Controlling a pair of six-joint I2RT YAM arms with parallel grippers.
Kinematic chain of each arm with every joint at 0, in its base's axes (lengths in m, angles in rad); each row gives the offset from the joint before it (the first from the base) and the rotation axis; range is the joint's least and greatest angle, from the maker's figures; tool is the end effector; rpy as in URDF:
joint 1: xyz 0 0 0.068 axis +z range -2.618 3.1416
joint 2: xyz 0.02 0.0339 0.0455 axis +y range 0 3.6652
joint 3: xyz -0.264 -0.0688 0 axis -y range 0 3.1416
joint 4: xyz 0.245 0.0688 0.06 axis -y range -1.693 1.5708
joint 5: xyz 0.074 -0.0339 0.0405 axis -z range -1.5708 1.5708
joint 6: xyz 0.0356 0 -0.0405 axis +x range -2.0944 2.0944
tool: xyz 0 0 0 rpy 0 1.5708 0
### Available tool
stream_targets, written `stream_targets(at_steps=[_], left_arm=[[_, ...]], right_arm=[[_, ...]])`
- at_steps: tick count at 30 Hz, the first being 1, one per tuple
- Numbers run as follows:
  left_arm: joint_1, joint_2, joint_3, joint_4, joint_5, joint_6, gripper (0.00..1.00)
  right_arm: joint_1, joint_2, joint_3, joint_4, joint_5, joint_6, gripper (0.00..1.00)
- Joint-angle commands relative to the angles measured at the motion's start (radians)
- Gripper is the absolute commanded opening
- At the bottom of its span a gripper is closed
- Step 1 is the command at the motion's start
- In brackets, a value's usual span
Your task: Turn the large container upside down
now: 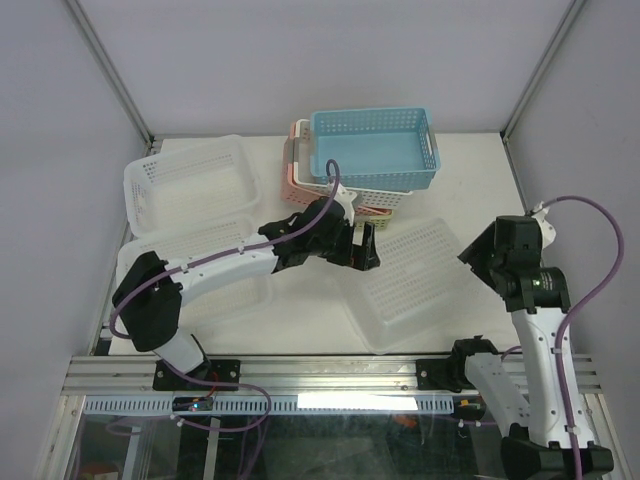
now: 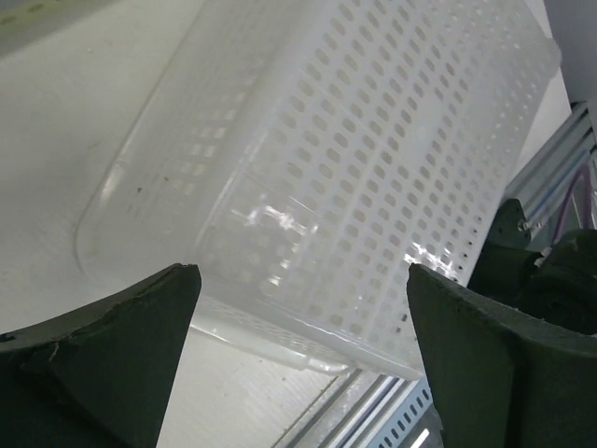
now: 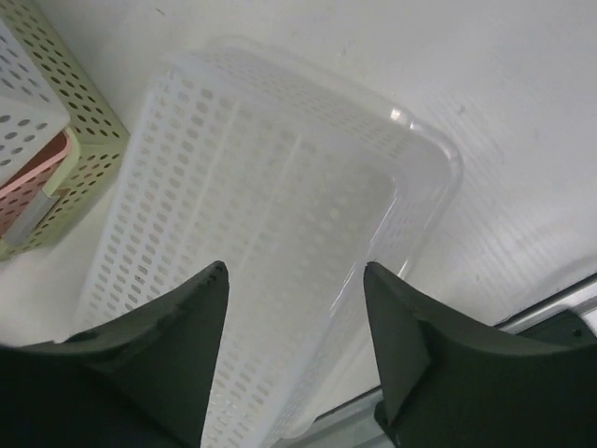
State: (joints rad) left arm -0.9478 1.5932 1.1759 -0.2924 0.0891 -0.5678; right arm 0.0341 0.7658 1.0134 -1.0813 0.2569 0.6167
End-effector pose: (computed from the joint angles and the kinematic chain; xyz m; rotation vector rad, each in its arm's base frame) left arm 0.2059 -0.2920 0.2617 0.5099 2.3869 -0.8494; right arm 0.1256 -0.0048 0.3344 0.7926 2.2325 0.0026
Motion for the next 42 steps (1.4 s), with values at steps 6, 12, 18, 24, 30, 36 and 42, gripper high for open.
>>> stream_targets(at_steps=[6,12,18,24,30,36,42], left_arm=[[0.007,0.074,0.012,0.057,0.104,0.061,0.99],[-0.068,0.14,0.019,0.16,0.213,0.011,0.99],[-0.125,0.276,0.155,0.229,0.299,0.005,0.99],[-0.128,0.295,0.267,0.21,0.276,0.026,0.99],[-0.128,0.196,0.226,0.168,0.225,0.042,0.99],[-0.12,-0.047,0.075,0.114,0.087,0.029,0.99],[-0.067,-0.278,-0.04,0.077,-0.121,-0.016,0.99]], right_arm=[[-0.003,0.047,-0.239,0.078,-0.138,0.164,0.49],[-0.025,0.118,-0.238,0.22,-0.011,0.148,0.44],[-0.123,0.35,-0.151,0.462,0.063,0.07,0.43],[-0.195,0.489,0.106,0.383,0.023,0.018,0.56],[-0.195,0.239,0.102,0.322,-0.117,-0.077,0.65],[-0.175,0.056,0.009,0.122,-0.405,-0.104,0.58],[-0.142,0.07,-0.112,0.164,-0.499,-0.095,0.51]])
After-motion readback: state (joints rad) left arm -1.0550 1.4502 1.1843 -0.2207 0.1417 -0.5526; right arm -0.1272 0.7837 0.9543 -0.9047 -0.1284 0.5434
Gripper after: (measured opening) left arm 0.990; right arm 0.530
